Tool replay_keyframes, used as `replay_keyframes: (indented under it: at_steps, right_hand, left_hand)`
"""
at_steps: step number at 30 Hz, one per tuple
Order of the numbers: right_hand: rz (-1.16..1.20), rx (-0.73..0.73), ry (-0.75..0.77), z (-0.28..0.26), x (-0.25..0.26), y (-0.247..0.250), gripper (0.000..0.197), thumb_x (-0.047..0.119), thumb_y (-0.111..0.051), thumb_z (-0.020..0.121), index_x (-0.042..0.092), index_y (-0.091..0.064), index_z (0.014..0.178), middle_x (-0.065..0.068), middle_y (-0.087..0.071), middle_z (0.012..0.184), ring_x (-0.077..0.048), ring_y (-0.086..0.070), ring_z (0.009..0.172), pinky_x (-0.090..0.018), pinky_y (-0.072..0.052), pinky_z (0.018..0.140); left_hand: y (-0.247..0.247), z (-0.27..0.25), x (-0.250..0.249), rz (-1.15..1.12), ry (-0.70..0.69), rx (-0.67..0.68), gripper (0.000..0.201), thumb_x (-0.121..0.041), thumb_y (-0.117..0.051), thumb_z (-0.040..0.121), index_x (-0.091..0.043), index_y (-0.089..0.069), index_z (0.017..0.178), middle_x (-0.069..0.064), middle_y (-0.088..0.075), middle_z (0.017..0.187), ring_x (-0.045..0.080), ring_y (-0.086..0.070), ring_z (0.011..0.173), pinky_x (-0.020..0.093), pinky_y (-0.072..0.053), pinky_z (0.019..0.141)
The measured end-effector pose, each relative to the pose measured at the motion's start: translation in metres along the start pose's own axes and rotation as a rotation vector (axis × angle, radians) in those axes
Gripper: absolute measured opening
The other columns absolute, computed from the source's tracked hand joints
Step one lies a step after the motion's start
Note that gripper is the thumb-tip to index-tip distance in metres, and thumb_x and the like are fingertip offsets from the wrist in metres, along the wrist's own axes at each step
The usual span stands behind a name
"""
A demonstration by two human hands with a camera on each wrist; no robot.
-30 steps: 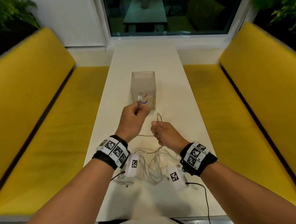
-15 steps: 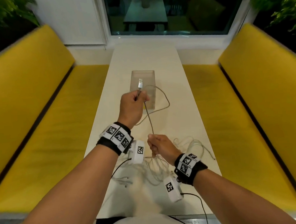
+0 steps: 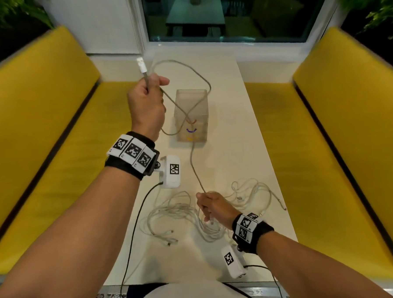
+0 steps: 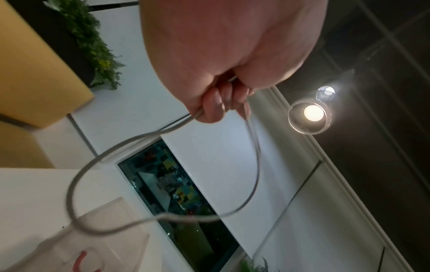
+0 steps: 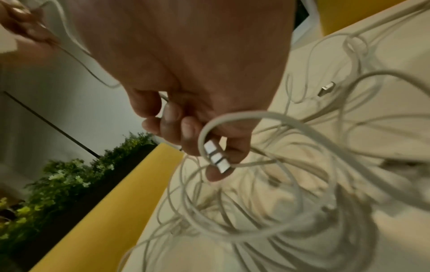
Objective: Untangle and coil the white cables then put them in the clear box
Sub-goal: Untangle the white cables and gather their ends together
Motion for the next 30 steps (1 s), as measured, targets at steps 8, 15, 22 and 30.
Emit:
replay_keyframes:
  at_steps: [8,15,22,30]
  right_hand:
    - [0.121,-0.114,0.287,-0.011,0.108,0.041,0.015,0.019,-0.040,0.090,0.011,-0.046,0.078,0.001,-0.034,0.059,-0.013,-0.029,0.049,-0.029,-0.034,0.049]
    - [-0.244,-0.415,0.365,0.017,0.156,0.102,0.020,0.020,-0.034,0.085,0.017,-0.047,0.070,0.006,-0.041,0.063,-0.014,-0.036,0.058,-0.033,-0.032,0.059]
    - [-0.528,-0.818,0.217,0.055,0.155,0.193,0.026,0.012,-0.038,0.097,0.010,-0.064,0.101,-0.010,-0.065,0.102,-0.033,-0.061,0.100,-0.042,-0.045,0.090]
    - [-0.894,-0.752,0.195,0.056,0.154,0.145,0.042,0.006,-0.054,0.083,0.025,-0.063,0.119,-0.006,-0.061,0.124,-0.027,-0.053,0.119,-0.042,-0.033,0.097]
  left_hand:
    - [0.007,-0.023,0.075,0.179,0.160,0.087,0.041,-0.040,-0.046,0.104,-0.019,-0.075,0.084,-0.012,-0.044,0.055,0.010,-0.037,0.054,0.028,-0.033,0.053]
    - [-0.009,-0.053,0.099,0.077,0.310,0.141,0.043,-0.014,-0.038,0.103,-0.004,-0.059,0.067,-0.008,-0.042,0.047,0.010,-0.031,0.046,0.025,-0.025,0.048]
    - [-0.002,-0.053,0.095,-0.074,0.310,0.075,0.029,-0.004,-0.038,0.094,-0.007,-0.060,0.074,0.001,-0.032,0.056,0.012,-0.025,0.048,0.026,-0.021,0.046]
    - [0.012,-0.050,0.101,-0.111,0.261,-0.006,0.027,-0.011,-0.035,0.102,-0.009,-0.058,0.088,0.001,-0.033,0.057,0.013,-0.027,0.050,0.026,-0.023,0.046]
Point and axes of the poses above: each hand's wrist, its own z-axis towards the middle knuckle, its own y-axis out of the back of the hand, x = y × z, the point moved 9 cm from there along z, towards the middle knuckle
